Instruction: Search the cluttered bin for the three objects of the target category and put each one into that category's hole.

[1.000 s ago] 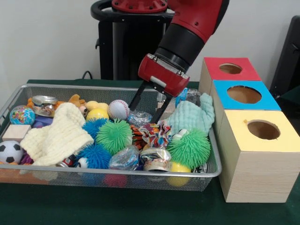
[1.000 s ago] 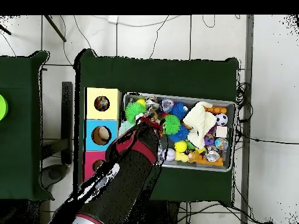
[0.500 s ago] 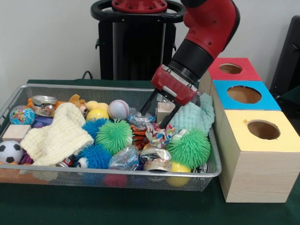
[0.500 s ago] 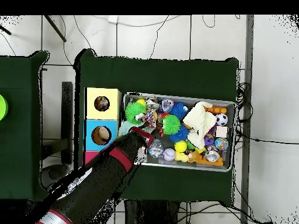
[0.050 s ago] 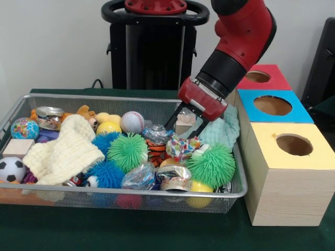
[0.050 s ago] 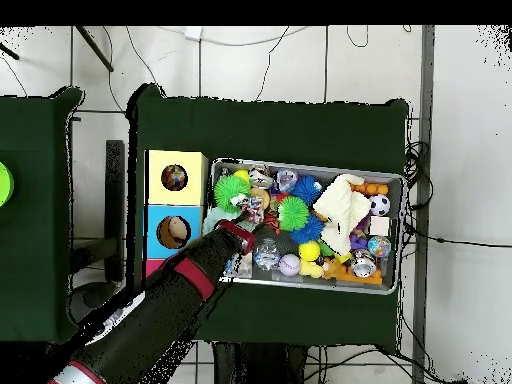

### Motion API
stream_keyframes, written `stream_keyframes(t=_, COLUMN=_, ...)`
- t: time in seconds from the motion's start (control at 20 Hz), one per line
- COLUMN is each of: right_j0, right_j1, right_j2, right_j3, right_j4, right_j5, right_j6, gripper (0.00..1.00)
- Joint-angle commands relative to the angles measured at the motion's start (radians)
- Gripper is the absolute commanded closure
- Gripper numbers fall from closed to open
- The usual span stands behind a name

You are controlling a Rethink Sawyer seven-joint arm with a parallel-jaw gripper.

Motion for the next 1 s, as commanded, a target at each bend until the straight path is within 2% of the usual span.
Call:
stream_keyframes(t=0.05, right_j0=-0.037, right_j1=0.044, right_j2=0.038, right_j3=0.075, right_j4=0.098, right_j5=-0.138, right_j6=0.217, gripper=0.00)
stream_keyframes(t=0.55, right_j0=-0.064, right_j1=0.101, right_j2=0.019, right_j3=0.086, right_j4=0.161, right_j5=-0.309, right_j6=0.190, gripper=0.00)
stream_keyframes(t=0.85, right_j0=-0.118, right_j1=0.122, right_j2=0.058, right_j3=0.030, right_j4=0.215, right_j5=-0.345, right_j6=0.149, gripper=0.00)
stream_keyframes(t=1.0, right_j0=-0.146, right_j1=0.102, right_j2=0.097, right_j3=0.032, right_j4=0.214, right_j5=-0.373, right_j6=0.139, gripper=0.00)
